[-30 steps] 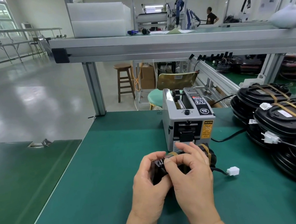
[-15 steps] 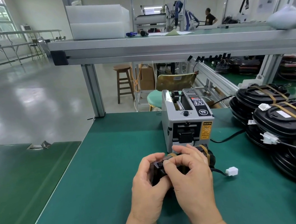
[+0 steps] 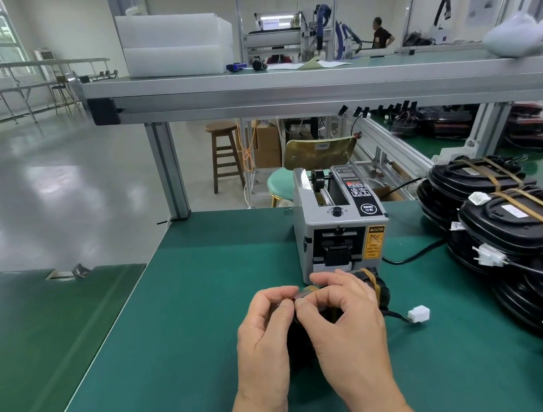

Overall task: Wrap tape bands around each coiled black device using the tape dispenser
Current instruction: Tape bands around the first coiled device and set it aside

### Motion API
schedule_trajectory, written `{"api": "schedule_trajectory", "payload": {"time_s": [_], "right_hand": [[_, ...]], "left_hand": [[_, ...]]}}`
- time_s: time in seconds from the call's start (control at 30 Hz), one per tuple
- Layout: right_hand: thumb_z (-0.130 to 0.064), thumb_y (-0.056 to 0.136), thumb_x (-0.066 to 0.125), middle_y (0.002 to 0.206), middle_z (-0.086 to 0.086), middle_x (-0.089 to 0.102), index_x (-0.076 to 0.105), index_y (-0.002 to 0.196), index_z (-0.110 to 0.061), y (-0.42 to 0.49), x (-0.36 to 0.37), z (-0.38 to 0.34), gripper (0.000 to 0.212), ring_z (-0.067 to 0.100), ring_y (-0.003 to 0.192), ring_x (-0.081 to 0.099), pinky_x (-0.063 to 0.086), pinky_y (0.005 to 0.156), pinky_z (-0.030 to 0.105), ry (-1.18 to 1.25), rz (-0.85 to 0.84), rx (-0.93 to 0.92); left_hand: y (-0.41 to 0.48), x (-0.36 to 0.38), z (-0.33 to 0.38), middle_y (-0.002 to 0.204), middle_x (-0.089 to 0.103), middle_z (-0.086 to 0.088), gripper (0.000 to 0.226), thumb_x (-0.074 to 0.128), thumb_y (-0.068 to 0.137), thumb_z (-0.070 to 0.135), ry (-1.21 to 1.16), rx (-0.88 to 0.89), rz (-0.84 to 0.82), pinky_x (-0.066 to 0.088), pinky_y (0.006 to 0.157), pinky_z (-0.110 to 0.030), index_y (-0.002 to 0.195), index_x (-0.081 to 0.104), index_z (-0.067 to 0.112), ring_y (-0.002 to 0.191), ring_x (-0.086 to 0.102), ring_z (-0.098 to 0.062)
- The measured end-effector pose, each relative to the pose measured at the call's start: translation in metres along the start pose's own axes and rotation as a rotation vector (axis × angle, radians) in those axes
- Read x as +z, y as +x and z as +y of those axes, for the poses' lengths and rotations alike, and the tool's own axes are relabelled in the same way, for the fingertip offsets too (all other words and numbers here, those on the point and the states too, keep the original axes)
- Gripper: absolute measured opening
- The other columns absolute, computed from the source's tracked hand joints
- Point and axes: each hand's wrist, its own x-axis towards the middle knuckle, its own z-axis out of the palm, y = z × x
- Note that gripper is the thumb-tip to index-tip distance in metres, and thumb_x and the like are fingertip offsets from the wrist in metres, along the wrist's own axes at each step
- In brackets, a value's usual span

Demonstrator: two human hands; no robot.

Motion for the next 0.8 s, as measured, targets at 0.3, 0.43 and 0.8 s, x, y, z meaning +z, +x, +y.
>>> {"api": "schedule_trajectory", "payload": {"time_s": [0.3,0.43,0.8], "right_hand": [[-0.017,0.078,0.075,0.106,-0.021,0.057,0.065,0.061,-0.024,0.000,0.002,0.006,0.021,-0.007,0.117,0.038,0.034,0.106,0.033,-0.096,0.032,-0.067],[-0.017,0.081,0.072,0.103,-0.018,0.057,0.061,0.070,-0.024,0.006,0.000,0.009,0.016,0.001,0.113,0.042,0.039,0.101,0.038,-0.091,0.096,-0.095],[-0.042,0.082,0.067,0.093,-0.018,0.053,0.053,0.090,-0.031,0.019,0.002,0.016,0.020,0.008,0.101,0.042,0.027,0.102,0.029,-0.392,0.055,-0.230]], "left_hand": [[0.000,0.001,-0.001,0.092,0.076,-0.004,0.023,0.055,0.096,0.007,0.138,0.034,0.061,0.054,0.079,-0.030,0.089,0.070,0.023,0.091,0.071,-0.020],[0.000,0.001,-0.001,0.088,0.075,-0.002,0.014,0.060,0.088,0.016,0.152,0.043,0.076,0.053,0.071,-0.020,0.088,0.071,0.025,0.080,0.070,-0.011],[0.000,0.001,0.003,0.080,0.072,-0.005,0.032,0.049,0.095,0.001,0.160,0.034,0.050,0.051,0.065,-0.018,0.083,0.071,0.021,0.075,0.064,-0.009]]}}
